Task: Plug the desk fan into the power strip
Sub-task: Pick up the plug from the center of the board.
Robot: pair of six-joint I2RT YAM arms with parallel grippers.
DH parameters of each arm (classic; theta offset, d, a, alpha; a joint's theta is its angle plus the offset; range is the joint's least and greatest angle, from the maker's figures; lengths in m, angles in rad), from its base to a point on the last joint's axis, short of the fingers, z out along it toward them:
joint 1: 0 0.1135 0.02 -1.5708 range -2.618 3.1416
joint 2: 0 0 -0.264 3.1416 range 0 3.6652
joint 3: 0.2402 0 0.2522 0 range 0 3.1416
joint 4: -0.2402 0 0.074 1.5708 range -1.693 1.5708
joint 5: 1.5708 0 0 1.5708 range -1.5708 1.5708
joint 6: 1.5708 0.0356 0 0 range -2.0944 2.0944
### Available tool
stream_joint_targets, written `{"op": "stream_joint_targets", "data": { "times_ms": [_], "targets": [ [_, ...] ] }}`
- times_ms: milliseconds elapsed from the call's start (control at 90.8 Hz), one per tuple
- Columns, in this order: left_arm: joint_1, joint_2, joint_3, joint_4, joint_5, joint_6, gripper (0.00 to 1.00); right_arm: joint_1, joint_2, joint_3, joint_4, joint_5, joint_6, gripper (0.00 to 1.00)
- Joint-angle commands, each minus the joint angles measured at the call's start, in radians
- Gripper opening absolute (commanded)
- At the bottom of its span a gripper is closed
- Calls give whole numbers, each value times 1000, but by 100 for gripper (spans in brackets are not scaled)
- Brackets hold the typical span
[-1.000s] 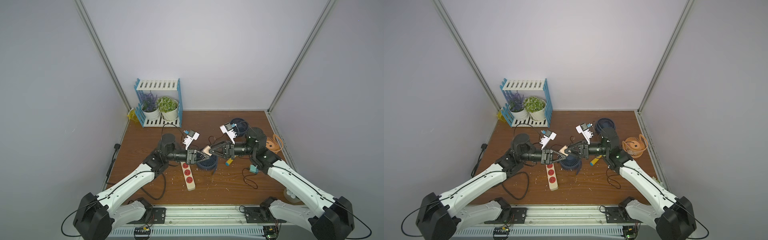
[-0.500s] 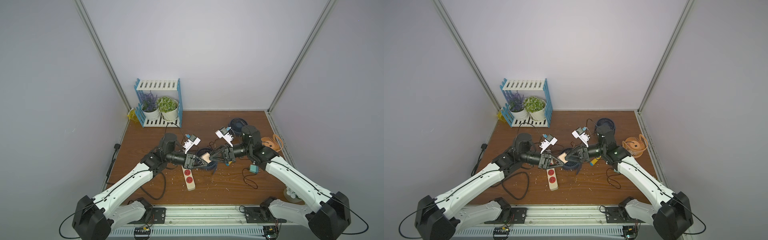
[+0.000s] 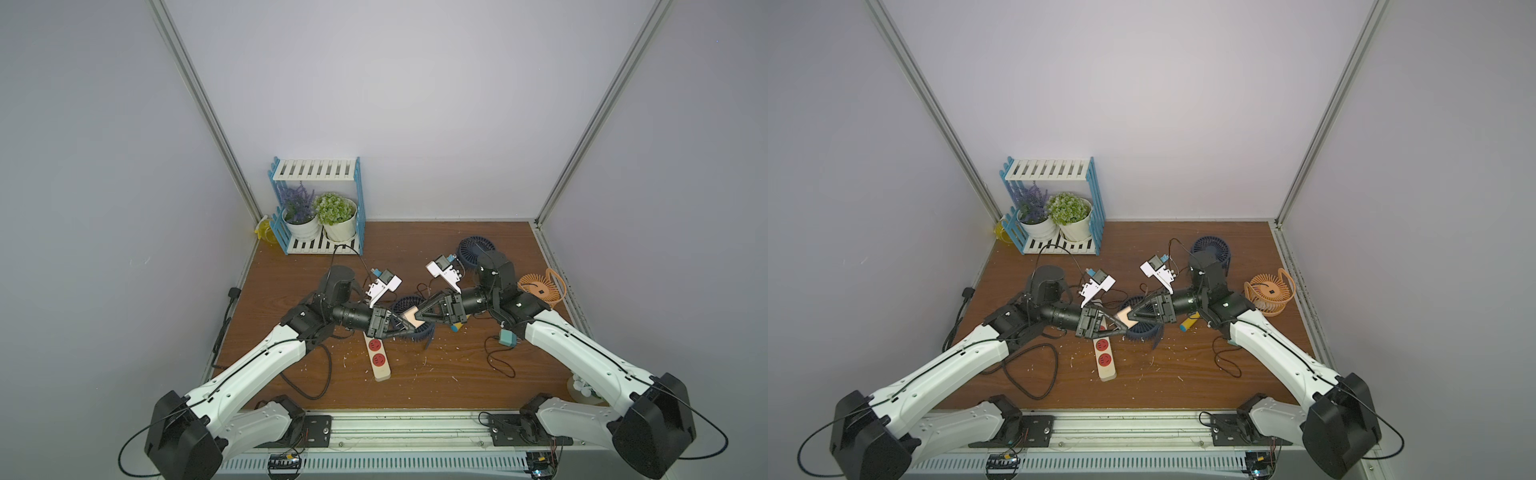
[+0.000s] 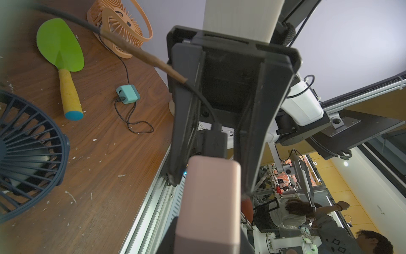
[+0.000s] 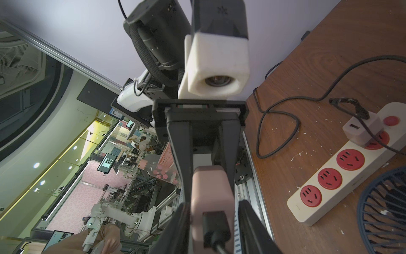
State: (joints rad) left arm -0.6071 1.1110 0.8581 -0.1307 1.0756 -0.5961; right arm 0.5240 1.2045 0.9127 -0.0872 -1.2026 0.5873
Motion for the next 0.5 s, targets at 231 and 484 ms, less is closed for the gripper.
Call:
{"op": "stream_joint_targets", "data": {
  "times_ms": [231, 484],
  "targets": [
    [7, 2, 29, -93, -68, 94, 32, 10, 1, -19, 103, 3, 53, 7],
    [62, -31, -101, -202, -448, 50, 74, 24, -29, -29, 56, 402, 93, 0]
  ]
}}
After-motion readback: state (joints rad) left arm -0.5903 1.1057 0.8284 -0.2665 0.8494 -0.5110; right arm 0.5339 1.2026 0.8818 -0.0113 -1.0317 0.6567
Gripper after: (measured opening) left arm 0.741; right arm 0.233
